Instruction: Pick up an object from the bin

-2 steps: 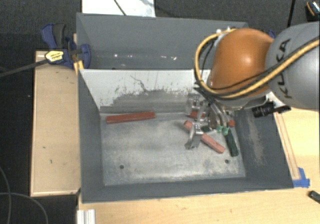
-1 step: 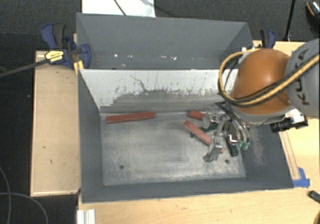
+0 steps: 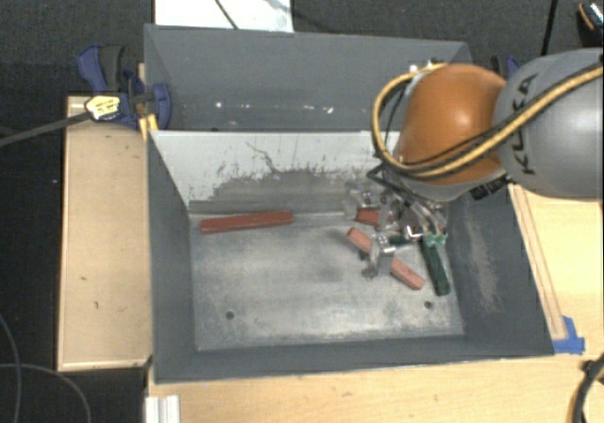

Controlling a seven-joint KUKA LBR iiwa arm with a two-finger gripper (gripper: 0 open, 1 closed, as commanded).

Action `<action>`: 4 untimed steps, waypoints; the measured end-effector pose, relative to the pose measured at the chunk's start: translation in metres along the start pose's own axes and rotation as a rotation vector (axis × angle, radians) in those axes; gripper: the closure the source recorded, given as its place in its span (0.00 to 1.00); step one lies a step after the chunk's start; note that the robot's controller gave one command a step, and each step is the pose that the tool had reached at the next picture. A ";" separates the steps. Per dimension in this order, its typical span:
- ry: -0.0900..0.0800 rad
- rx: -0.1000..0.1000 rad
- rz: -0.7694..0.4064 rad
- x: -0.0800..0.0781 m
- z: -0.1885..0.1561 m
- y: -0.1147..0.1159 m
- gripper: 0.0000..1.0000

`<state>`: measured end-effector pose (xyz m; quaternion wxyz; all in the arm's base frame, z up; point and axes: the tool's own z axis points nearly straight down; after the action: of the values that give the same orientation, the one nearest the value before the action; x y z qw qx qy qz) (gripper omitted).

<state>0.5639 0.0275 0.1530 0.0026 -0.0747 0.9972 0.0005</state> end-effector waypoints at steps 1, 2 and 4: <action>0.009 -0.001 -0.097 0.022 0.062 -0.012 0.00; -0.001 0.004 0.049 0.001 0.058 -0.100 0.00; -0.004 0.001 -0.264 -0.011 0.081 -0.113 1.00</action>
Offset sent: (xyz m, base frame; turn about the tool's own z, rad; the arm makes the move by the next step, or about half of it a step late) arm -0.0184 -0.0140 -0.0597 -0.0987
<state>0.5923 -0.0826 0.0721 0.0045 -0.2053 0.9787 -0.0002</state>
